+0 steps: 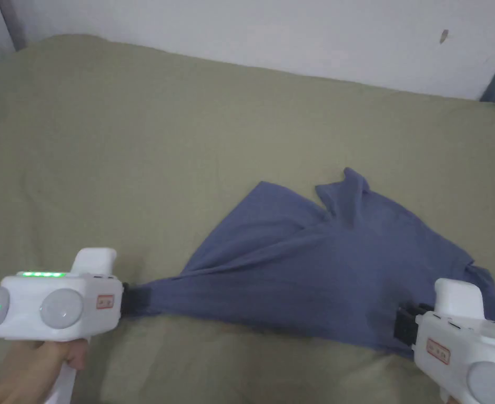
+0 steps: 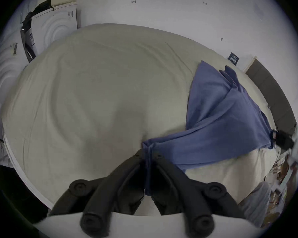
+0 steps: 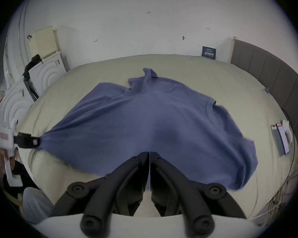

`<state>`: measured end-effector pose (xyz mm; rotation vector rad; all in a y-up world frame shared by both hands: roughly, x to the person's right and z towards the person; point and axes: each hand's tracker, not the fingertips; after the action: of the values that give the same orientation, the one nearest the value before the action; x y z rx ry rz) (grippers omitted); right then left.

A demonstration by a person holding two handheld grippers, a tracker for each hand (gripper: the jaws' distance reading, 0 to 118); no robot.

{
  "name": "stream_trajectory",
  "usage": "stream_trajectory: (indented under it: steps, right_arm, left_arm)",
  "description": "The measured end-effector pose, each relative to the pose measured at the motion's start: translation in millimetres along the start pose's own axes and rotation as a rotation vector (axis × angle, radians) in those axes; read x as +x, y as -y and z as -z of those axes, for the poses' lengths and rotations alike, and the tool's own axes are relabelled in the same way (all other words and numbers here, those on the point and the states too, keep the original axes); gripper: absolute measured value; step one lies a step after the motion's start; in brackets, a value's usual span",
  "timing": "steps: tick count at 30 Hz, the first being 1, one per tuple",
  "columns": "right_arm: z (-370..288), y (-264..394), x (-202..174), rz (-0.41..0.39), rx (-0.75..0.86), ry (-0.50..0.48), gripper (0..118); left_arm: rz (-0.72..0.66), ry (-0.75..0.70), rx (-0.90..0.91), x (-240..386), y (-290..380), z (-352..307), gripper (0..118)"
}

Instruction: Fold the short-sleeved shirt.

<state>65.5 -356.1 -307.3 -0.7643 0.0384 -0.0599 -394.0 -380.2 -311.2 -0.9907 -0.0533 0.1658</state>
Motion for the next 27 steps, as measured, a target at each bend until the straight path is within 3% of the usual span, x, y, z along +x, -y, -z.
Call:
stream_trajectory:
  steps: [7,14,15,16,18,20,22,24,25,26,27]
  right_arm:
    - [80,-99,51,-0.042,-0.042,0.068,8]
    - [181,-165,82,-0.102,-0.150,0.103,9]
    - [189,-167,84,-0.109,-0.160,0.090,18]
    - [199,-170,85,-0.119,-0.177,0.084,45]
    - [213,-171,84,-0.179,-0.242,0.043,118]
    - [227,-175,81,-0.219,-0.242,0.068,108]
    - [235,-171,78,-0.292,-0.321,0.108,110]
    - [232,-170,75,-0.260,-0.295,0.090,107]
    - [231,-172,74,-0.232,-0.320,0.092,97]
    - [224,-172,78,-0.193,-0.322,0.056,79]
    - [216,-172,77,-0.183,-0.299,0.007,46]
  left_arm:
    - [0.074,-0.033,0.027,18,6,-8,6]
    - [0.006,-0.003,0.026,7,8,-3,6]
    - [-0.001,0.000,0.026,6,9,-2,6]
    - [-0.011,0.000,0.028,5,9,-1,6]
    - [-0.028,0.021,0.011,3,9,2,6]
    - [-0.033,0.022,0.014,1,9,3,6]
    - [-0.039,0.022,0.017,2,10,4,6]
    - [-0.040,0.021,0.013,2,9,7,6]
    - [-0.040,0.019,0.011,2,10,8,6]
    - [-0.041,0.018,0.011,2,10,8,6]
    - [-0.038,0.018,0.008,2,9,9,6]
